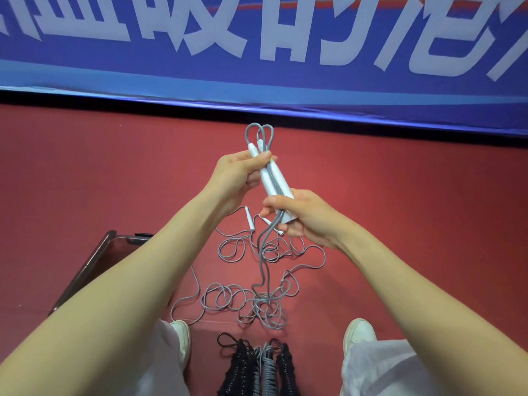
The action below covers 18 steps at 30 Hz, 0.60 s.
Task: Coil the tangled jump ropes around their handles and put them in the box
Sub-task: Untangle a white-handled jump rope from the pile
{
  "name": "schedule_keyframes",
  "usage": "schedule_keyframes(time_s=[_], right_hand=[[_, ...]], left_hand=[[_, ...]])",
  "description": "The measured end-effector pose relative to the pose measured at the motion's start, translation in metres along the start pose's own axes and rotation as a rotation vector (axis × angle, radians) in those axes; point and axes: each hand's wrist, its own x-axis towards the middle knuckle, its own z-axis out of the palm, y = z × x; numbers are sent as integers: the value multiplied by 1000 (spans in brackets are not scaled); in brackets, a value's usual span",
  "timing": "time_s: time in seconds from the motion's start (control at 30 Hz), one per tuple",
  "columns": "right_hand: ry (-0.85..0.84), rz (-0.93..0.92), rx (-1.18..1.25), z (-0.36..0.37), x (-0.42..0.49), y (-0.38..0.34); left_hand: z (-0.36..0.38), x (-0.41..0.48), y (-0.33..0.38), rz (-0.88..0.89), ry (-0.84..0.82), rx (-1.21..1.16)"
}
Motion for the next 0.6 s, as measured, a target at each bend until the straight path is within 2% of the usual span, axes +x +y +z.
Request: schedule_keyframes(time_s=[0.13,0.27,0.37,0.43,0.53,0.6], right_hand=[[77,-77,-176,0,1,3],[257,-213,-145,-3,7,2],[422,-332,-75,-14,11,-10],[508,-369,-111,-26,10,-15],[536,-356,-313,-36,6,-20],[478,-323,-281,-34,1,-25]], left_hand=[[0,0,-1,26,-25,38],[12,0,-13,-1,-75,39],[20,-9,-24,-132,-370,321],[18,-15,-28,-146,-465,438],[5,-14,-24,-86,-399,326],[-5,-11,-21,-95,-380,303]])
